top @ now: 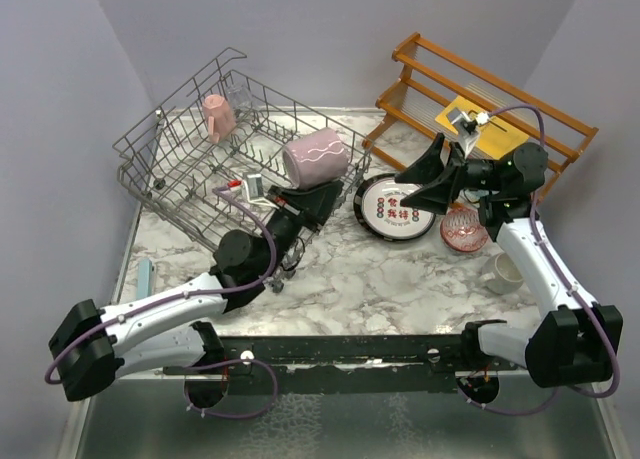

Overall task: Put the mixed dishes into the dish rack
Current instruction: Turn the cup upside down in the dish rack.

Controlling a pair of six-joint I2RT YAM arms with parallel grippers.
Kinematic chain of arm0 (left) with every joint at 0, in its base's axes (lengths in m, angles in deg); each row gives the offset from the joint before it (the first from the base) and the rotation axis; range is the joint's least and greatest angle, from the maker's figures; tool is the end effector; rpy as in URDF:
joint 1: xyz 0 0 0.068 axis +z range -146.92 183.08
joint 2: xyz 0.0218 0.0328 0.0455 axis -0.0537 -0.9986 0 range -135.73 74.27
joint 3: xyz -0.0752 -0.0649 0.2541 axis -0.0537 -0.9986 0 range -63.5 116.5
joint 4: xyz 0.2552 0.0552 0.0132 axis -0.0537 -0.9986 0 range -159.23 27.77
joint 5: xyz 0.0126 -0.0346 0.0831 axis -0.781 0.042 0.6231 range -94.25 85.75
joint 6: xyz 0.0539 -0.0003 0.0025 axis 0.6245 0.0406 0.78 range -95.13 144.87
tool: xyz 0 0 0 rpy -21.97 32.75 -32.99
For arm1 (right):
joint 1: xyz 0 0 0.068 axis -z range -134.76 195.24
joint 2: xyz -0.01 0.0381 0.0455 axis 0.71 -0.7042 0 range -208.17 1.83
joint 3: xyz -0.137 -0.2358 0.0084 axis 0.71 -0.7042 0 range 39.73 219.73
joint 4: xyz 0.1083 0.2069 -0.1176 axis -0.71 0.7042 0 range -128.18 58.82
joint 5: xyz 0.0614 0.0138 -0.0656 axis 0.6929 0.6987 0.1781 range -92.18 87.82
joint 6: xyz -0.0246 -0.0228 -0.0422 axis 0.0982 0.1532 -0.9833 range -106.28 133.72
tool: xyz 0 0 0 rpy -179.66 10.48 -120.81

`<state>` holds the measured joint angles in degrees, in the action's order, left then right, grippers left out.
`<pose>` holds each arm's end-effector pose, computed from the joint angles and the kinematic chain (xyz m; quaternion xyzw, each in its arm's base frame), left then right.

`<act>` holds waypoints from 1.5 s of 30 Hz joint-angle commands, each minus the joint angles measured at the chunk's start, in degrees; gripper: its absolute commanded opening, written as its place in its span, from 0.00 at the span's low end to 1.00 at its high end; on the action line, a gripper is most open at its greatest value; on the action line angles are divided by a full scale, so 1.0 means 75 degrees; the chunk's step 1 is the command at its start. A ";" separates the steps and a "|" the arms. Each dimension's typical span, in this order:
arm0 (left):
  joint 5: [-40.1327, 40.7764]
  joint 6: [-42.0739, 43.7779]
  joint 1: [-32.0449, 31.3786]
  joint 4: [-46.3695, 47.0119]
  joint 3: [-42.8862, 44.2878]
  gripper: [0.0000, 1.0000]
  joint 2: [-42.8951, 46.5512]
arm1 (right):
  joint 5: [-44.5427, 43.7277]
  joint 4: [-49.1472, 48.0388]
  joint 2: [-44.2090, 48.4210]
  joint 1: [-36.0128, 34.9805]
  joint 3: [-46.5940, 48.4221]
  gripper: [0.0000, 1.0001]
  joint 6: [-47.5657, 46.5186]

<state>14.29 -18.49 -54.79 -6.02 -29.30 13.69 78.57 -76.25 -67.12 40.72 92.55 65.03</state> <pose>0.1319 -0.1887 0.3419 -0.0758 0.5084 -0.6088 0.6043 0.2475 0.0549 0.3793 -0.3235 0.6045 0.6158 0.3882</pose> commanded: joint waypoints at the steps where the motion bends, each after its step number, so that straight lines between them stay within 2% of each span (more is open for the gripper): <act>1: -0.0323 0.0371 0.0720 -0.2065 0.0721 0.00 0.0707 | 0.0565 0.1879 0.0231 0.0074 -0.0197 0.79 -0.2587; 4: -0.0811 0.0429 0.1508 -0.3277 0.1232 0.00 0.0919 | 0.0534 0.2853 0.0303 0.0074 -0.0314 0.80 -0.3849; 10: -0.1316 0.1408 0.2626 -0.5508 0.2573 0.00 0.0768 | 0.0464 0.3560 0.0314 0.0098 -0.0790 0.80 -0.5277; 15: -0.2078 0.1956 0.3808 -0.6750 0.3632 0.00 0.0241 | 0.0378 0.4009 0.0202 0.0144 -0.0887 0.80 -0.5941; 22: -0.3790 0.2228 0.6062 -0.8081 0.4958 0.00 -0.0907 | 0.0117 0.4575 0.0260 0.0191 -0.0859 0.80 -0.6516; 28: -0.4018 0.2916 0.7481 -0.9141 0.6038 0.00 -0.1926 | -0.0194 0.4985 0.0284 0.0192 -0.0740 0.80 -0.6791; 34: -0.3754 0.3808 0.8312 -0.9899 0.6844 0.00 -0.2948 | -0.0220 0.5021 0.0362 0.0192 -0.0747 0.80 -0.6768; 45: -0.3321 0.5326 0.8509 -0.9946 0.6993 0.00 -0.3983 | -0.0392 0.5131 0.0438 0.0192 -0.0714 0.80 -0.6837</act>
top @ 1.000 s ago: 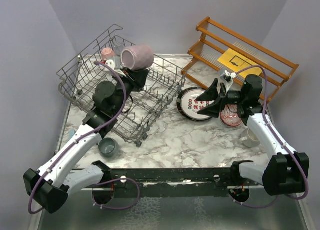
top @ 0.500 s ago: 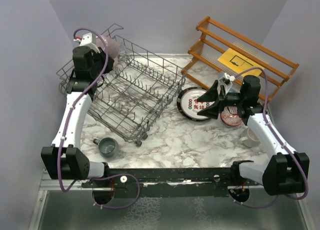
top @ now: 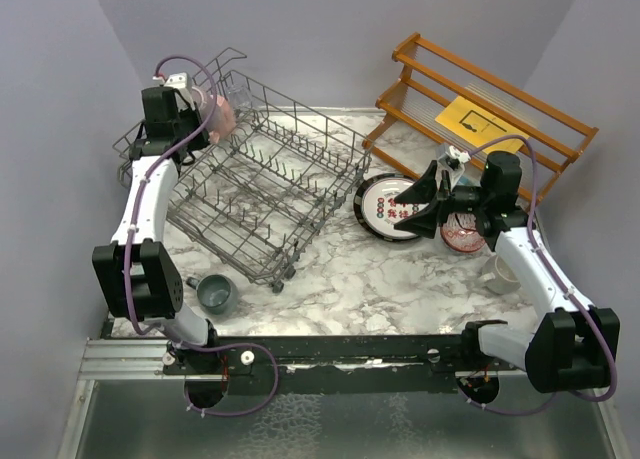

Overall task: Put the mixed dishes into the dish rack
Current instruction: Turn the cup upside down in the dish rack.

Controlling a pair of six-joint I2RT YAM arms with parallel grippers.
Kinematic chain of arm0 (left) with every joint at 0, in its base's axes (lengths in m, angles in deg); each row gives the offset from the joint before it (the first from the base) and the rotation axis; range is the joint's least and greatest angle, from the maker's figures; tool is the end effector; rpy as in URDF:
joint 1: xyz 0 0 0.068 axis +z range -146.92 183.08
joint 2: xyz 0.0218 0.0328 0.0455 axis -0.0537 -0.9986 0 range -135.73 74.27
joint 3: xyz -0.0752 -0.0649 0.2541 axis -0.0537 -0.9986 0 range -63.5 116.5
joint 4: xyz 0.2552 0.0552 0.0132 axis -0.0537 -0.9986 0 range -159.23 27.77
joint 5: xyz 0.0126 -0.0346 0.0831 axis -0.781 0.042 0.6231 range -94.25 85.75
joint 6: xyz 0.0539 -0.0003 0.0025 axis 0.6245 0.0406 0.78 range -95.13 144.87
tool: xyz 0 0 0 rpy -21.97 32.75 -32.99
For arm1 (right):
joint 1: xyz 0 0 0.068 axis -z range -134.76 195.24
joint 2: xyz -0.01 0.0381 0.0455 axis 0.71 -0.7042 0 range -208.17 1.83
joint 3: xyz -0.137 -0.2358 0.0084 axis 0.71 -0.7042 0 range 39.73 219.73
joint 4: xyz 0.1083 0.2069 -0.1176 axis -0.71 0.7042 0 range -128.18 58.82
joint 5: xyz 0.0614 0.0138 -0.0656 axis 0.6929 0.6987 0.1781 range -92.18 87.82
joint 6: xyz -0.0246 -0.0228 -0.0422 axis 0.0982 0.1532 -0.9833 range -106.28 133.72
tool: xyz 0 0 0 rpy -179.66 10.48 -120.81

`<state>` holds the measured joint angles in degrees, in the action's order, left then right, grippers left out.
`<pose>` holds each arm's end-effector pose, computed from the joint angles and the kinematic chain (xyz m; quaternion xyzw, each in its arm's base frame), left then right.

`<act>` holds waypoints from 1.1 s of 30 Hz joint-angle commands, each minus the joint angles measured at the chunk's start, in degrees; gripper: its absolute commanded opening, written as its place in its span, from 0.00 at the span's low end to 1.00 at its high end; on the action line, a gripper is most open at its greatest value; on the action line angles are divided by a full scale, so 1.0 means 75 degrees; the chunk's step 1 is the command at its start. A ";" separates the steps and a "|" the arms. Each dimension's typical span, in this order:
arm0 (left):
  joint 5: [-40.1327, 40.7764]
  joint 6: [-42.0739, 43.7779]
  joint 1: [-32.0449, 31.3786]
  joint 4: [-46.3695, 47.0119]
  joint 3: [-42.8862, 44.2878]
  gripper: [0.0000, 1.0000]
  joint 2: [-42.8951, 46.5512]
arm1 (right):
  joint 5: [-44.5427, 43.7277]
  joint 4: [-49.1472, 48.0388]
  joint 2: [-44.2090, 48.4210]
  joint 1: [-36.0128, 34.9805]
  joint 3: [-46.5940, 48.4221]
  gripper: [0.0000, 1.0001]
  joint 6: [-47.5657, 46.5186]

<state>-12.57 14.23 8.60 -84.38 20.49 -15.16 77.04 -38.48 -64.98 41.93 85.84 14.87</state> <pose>0.3625 0.0299 0.3634 -0.0827 0.8499 -0.0851 0.5134 0.2395 0.0489 0.2977 -0.3758 0.6257 0.5402 0.4190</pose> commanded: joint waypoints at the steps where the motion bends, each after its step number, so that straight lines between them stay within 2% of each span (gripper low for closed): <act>1: 0.0330 0.1154 0.0069 0.0489 0.0381 0.00 -0.0258 | -0.0200 0.0098 0.0153 0.0031 0.0191 0.80 -0.0144; 10: 0.0318 0.1976 0.0347 0.0583 0.0521 0.00 -0.0989 | -0.0241 0.0093 0.0166 0.0038 0.0168 0.80 -0.0153; 20: 0.0276 0.2127 0.0720 0.0963 0.0601 0.00 -0.1869 | -0.0242 0.0086 0.0136 0.0031 0.0158 0.80 -0.0153; 33: 0.0404 0.2279 0.0780 0.1304 0.0736 0.00 -0.2521 | -0.0238 0.0092 0.0066 0.0032 0.0172 0.80 -0.0153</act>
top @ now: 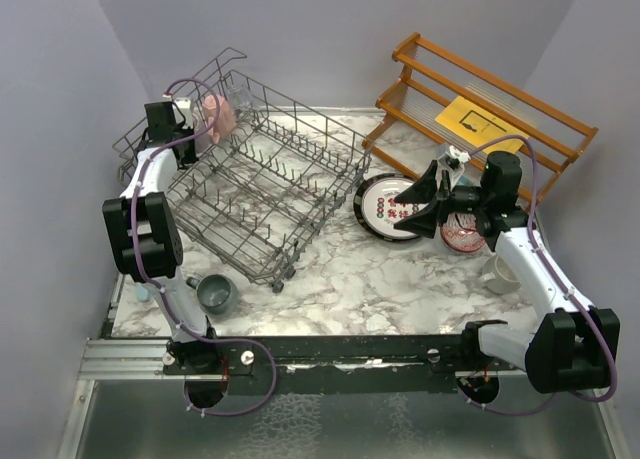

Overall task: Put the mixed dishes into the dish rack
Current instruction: Turn the cup upside down in the dish rack.

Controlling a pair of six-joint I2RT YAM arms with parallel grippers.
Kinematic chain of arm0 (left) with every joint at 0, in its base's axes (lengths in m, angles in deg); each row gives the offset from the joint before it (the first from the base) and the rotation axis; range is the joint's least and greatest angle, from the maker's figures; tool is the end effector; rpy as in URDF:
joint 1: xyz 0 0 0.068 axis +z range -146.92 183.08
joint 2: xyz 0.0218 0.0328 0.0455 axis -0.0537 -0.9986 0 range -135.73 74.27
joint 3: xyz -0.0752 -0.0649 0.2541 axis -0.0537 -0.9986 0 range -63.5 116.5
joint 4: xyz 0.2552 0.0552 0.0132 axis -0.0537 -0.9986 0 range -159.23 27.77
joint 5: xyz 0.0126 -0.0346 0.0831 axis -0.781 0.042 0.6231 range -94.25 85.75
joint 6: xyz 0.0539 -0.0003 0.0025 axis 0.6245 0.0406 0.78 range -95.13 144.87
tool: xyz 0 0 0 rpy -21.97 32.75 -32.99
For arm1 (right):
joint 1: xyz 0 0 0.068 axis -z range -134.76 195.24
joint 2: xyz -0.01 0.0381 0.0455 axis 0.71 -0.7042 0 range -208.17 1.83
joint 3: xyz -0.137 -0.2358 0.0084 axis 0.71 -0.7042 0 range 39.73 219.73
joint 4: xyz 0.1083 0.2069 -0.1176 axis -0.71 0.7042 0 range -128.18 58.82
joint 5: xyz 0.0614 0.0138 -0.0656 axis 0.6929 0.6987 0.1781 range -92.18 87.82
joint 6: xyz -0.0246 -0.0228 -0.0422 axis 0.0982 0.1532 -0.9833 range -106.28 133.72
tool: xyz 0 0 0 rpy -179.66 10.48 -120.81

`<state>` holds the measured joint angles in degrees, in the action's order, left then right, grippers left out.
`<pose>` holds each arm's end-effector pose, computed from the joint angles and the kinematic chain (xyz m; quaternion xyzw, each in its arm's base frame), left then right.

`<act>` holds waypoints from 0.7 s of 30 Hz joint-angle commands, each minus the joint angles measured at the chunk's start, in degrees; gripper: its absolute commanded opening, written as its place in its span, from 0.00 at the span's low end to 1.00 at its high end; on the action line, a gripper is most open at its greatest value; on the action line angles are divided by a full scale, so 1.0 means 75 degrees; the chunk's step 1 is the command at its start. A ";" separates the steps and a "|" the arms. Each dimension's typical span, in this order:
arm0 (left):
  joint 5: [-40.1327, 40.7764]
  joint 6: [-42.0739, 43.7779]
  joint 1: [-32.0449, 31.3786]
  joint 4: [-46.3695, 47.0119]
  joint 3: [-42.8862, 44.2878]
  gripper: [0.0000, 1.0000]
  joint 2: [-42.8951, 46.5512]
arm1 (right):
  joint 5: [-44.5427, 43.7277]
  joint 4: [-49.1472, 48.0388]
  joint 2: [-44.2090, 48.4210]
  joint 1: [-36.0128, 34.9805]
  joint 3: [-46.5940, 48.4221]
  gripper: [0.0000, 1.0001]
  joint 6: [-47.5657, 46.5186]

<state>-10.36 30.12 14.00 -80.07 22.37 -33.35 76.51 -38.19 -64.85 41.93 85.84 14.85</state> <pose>0.4268 0.0785 0.2603 -0.0220 0.9035 0.0121 0.4278 0.2393 0.0489 0.2977 -0.3732 0.6287 0.5377 0.4200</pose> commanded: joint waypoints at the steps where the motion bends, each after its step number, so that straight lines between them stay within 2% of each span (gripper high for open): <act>1: 0.0136 0.0174 0.0057 0.0708 0.0492 0.00 -0.0152 | -0.0167 0.0061 0.0043 0.0031 0.0168 0.80 -0.0159; 21: -0.0034 0.0139 0.0129 0.0568 0.0632 0.00 -0.0653 | -0.0160 0.0130 -0.0014 0.0031 0.0214 0.80 -0.0204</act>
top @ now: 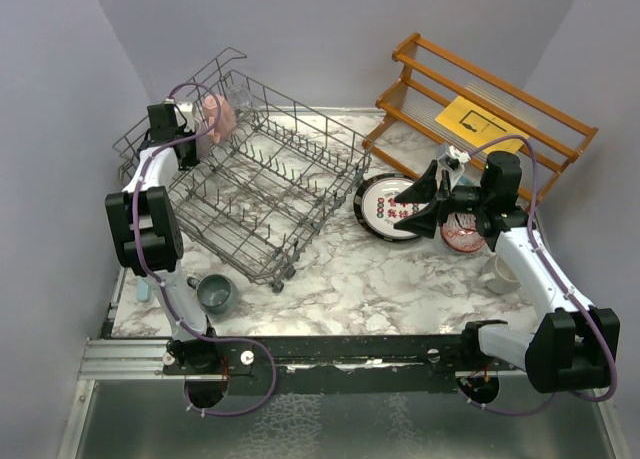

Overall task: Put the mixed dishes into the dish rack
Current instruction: Turn the cup upside down in the dish rack.

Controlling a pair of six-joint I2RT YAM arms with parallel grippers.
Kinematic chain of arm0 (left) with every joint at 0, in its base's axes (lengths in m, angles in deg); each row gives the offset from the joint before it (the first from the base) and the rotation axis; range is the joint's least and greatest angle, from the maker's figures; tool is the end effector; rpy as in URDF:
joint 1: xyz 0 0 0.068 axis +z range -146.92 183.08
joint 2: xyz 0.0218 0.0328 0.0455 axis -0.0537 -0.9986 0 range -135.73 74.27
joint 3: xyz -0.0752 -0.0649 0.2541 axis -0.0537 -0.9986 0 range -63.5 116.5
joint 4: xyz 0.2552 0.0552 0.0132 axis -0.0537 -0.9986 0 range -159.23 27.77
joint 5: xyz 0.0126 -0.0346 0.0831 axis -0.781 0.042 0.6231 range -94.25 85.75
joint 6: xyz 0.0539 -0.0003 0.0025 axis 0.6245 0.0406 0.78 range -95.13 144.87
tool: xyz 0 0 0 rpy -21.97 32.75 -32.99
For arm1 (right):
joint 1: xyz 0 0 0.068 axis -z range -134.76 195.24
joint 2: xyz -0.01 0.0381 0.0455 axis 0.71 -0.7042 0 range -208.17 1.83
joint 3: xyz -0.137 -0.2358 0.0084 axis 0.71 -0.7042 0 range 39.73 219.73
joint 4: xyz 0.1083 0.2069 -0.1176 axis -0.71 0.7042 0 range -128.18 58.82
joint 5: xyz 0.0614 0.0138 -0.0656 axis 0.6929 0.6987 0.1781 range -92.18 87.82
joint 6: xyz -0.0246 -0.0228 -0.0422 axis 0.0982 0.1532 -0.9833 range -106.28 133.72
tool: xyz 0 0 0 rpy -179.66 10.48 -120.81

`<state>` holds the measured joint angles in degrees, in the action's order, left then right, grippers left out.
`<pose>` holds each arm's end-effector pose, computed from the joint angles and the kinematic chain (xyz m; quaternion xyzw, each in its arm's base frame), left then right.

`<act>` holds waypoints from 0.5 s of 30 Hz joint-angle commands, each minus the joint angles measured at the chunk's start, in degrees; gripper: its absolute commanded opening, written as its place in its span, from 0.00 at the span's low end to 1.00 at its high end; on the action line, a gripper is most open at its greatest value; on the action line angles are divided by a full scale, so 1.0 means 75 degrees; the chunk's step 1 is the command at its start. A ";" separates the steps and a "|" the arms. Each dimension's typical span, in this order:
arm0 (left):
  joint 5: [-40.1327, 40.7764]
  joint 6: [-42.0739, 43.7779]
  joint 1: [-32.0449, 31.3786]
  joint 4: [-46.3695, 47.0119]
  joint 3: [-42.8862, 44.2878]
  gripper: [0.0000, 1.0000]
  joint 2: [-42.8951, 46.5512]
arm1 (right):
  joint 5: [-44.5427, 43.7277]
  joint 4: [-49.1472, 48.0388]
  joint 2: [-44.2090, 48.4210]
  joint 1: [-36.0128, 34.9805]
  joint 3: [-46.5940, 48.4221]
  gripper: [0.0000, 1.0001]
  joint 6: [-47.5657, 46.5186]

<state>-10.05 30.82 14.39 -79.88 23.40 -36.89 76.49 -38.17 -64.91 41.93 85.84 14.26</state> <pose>0.4367 0.0837 0.2407 -0.0221 0.9120 0.0154 0.4092 0.2395 0.0489 0.2974 -0.3760 0.6271 0.5357 0.4223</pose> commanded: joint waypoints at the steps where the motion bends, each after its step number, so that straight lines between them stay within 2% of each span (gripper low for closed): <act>1: -0.0103 0.0029 0.0083 0.0507 0.0537 0.00 -0.0225 | -0.0156 0.0127 0.0001 0.0037 0.0207 0.80 -0.0129; 15: 0.0098 -0.0021 0.0078 0.0361 0.0821 0.10 -0.0433 | -0.0146 0.0117 0.0004 0.0031 0.0196 0.80 -0.0119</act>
<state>-10.64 30.67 14.48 -81.89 27.24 -39.29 76.49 -38.15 -64.91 41.93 85.84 14.04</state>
